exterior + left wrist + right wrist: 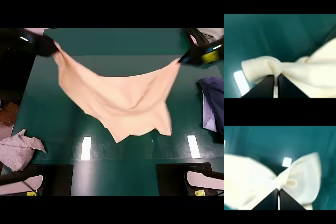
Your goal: Fold the shirts.
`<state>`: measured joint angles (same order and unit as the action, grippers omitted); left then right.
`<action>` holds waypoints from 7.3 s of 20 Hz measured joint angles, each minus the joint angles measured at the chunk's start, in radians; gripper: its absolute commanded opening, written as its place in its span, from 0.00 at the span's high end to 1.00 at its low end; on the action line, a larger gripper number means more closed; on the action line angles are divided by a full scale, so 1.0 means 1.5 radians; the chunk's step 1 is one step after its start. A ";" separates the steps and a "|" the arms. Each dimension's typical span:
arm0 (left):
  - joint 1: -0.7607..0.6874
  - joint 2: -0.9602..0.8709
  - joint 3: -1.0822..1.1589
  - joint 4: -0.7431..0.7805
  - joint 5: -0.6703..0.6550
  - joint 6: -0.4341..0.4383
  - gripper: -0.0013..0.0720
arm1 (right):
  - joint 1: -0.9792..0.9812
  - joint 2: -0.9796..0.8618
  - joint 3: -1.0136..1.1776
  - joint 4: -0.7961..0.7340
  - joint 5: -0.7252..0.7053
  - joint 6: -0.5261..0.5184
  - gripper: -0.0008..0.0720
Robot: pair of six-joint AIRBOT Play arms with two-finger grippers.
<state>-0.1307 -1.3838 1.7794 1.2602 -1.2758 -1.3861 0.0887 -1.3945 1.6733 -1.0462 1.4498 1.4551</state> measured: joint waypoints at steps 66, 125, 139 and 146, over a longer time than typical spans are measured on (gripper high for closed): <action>0.116 -0.113 0.022 -0.151 -0.085 -0.003 0.95 | 0.099 -0.087 -0.427 0.021 -0.165 -0.122 0.96; 0.065 0.017 -0.455 -0.232 0.096 0.003 0.25 | -0.108 0.021 -0.133 -0.154 -0.006 0.011 0.97; -0.138 0.075 -0.758 -0.437 0.437 0.005 0.80 | -0.108 0.021 -0.113 -0.154 -0.005 0.011 0.97; -0.130 0.071 -0.651 -0.433 0.341 0.037 0.95 | -0.109 0.023 -0.113 -0.158 -0.002 0.011 0.97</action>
<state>-0.3256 -1.2774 0.8028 0.6109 -0.7650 -1.3300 -0.0746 -1.3602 1.5032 -1.2827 1.4464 1.4723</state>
